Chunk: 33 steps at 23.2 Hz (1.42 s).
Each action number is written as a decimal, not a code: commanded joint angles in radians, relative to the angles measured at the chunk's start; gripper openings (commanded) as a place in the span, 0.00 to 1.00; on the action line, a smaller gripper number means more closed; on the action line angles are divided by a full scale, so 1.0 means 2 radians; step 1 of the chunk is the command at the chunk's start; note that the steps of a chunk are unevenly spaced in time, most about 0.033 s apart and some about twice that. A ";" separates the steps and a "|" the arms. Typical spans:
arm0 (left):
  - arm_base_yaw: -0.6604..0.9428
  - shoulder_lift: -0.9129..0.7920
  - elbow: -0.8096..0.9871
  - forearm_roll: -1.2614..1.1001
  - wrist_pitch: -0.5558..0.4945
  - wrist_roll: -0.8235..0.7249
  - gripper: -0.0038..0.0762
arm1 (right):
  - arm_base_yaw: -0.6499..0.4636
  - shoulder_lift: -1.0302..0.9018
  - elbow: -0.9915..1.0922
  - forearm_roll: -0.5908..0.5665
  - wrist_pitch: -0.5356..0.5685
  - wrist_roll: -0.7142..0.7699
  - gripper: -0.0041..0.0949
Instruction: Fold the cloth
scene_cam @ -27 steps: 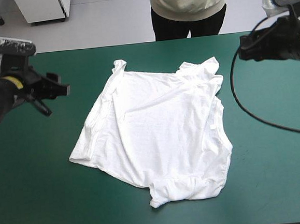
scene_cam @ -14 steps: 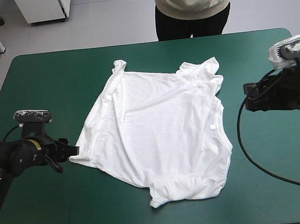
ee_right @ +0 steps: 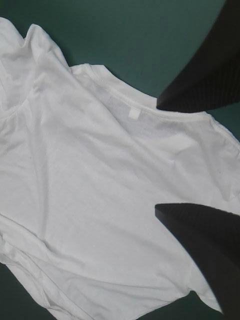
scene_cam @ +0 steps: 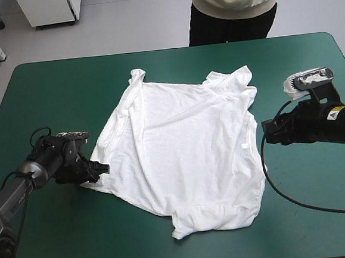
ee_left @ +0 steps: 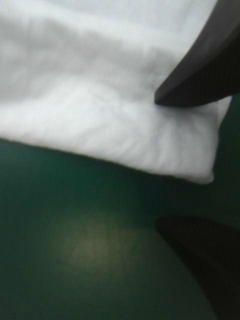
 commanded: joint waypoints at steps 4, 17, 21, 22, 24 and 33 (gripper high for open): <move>0.011 0.012 -0.012 -0.054 0.006 0.066 0.41 | -0.004 0.005 -0.010 0.010 -0.022 -0.006 0.56; 0.010 0.011 -0.012 -0.110 -0.004 0.132 0.04 | 0.099 0.005 0.190 -0.069 -0.036 0.071 0.56; 0.010 0.011 -0.012 -0.110 -0.006 0.132 0.04 | 0.177 0.005 0.240 -0.091 -0.082 0.127 0.56; 0.010 0.011 -0.012 -0.110 -0.006 0.132 0.04 | 0.209 0.009 0.255 -0.126 -0.104 0.174 0.56; 0.010 0.011 -0.012 -0.110 -0.003 0.132 0.04 | 0.235 0.021 0.270 -0.169 -0.118 0.238 0.57; 0.010 0.011 -0.012 -0.110 -0.005 0.135 0.04 | 0.237 0.175 0.291 -0.060 -0.186 0.163 0.50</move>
